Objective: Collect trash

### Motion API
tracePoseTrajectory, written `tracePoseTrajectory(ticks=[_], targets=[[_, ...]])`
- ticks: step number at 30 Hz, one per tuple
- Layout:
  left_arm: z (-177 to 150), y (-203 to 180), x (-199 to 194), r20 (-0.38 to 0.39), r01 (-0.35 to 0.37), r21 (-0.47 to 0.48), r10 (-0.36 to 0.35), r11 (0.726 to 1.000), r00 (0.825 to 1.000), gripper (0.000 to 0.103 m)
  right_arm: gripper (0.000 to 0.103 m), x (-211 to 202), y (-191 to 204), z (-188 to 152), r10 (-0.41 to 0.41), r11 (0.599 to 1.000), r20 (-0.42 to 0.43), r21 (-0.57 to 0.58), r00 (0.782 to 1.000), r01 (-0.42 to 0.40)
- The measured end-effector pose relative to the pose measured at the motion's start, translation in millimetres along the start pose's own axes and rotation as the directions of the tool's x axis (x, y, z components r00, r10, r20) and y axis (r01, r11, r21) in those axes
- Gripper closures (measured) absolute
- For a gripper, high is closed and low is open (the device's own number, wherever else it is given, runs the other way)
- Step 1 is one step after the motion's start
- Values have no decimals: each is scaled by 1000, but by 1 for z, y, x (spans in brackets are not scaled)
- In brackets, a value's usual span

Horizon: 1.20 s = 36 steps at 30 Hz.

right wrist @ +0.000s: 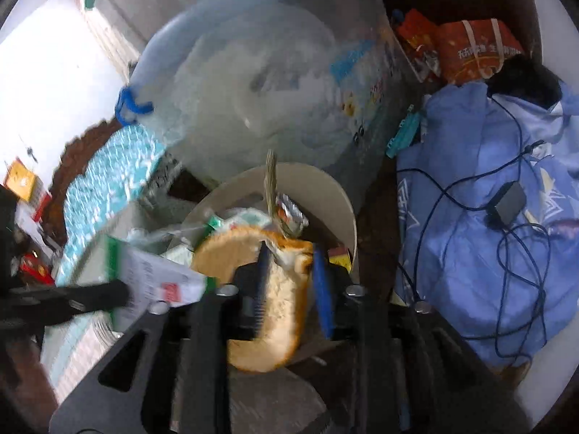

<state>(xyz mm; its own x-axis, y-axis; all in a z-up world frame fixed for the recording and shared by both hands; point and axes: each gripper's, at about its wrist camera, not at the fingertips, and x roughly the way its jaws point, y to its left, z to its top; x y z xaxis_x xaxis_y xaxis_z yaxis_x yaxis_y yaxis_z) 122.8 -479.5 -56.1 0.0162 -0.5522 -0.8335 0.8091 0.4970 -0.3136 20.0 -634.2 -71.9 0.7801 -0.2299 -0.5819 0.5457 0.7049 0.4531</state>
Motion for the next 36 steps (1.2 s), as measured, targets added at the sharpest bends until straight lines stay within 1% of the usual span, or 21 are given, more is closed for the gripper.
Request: tracePoseTrajectory(ticks=[1,2,3,5,6,7,8,10,11,14,15,17,19,21,22,23,25,27,30,32,36], targets=[[4,0,5,0,-13,0,13,1000,1000,92,27,-5,-2,3,-1,1000,50,4,999,1],[9,-1,8,11,-24,2,24,1000,1000,91,25,-7,-2,6,-9,1000,71,-5,997,9],[11,0,8,20,-39,5,39,999,999,90,27,-8,-2,9,-12,1000,73,-11,997,13],[18,-2,12,31,-74,20,73,997,997,88,30,-13,-7,12,-7,1000,85,16,996,6],[20,-3,13,32,-79,22,79,997,996,87,30,-18,-8,11,3,999,92,32,996,-6],[22,-3,16,29,-87,23,87,996,996,84,31,-22,-9,9,22,999,92,42,996,-26],[23,-3,18,27,-90,24,89,996,996,80,34,-24,-9,7,33,998,87,42,996,-37],[24,-6,19,35,-100,21,99,995,994,54,36,-32,-8,1,36,998,97,47,995,-41],[24,-7,18,46,-109,13,108,994,993,50,36,-37,-8,-2,42,997,105,55,994,-48],[25,-12,10,57,-61,7,60,998,997,44,36,-49,-8,-11,64,994,117,83,991,-74],[24,-15,7,65,-59,9,59,998,996,39,36,-52,-8,-14,72,992,118,93,990,-83],[23,-15,-9,98,-47,3,47,999,994,38,36,-53,-4,-19,100,990,96,95,990,-109],[19,-11,-26,117,-18,-19,20,1000,993,38,45,-45,8,-20,126,990,36,58,991,-128],[12,-7,-44,142,16,-44,-10,999,990,37,68,-31,24,-21,109,994,-41,-20,993,-110],[5,-3,-57,157,35,-53,-27,998,987,37,72,-22,37,-22,94,991,-85,-84,992,-101],[-2,0,-68,168,38,-53,-29,998,985,36,73,-14,47,-22,70,987,-109,-134,992,-85],[-17,4,-86,186,32,-48,-22,998,982,36,75,4,59,-21,33,980,-145,-187,989,-61],[-31,10,-100,197,31,-53,-20,998,980,36,75,21,59,-13,12,983,-169,-180,986,-43],[-55,22,-120,203,30,-75,-14,997,979,35,75,41,48,1,-70,988,-164,-150,984,46],[-72,31,-136,212,23,-90,-4,996,977,35,75,39,38,6,-83,992,-161,-103,984,67],[-102,46,-164,251,-11,-103,37,995,967,34,73,6,38,0,-51,996,-113,-73,992,43]])
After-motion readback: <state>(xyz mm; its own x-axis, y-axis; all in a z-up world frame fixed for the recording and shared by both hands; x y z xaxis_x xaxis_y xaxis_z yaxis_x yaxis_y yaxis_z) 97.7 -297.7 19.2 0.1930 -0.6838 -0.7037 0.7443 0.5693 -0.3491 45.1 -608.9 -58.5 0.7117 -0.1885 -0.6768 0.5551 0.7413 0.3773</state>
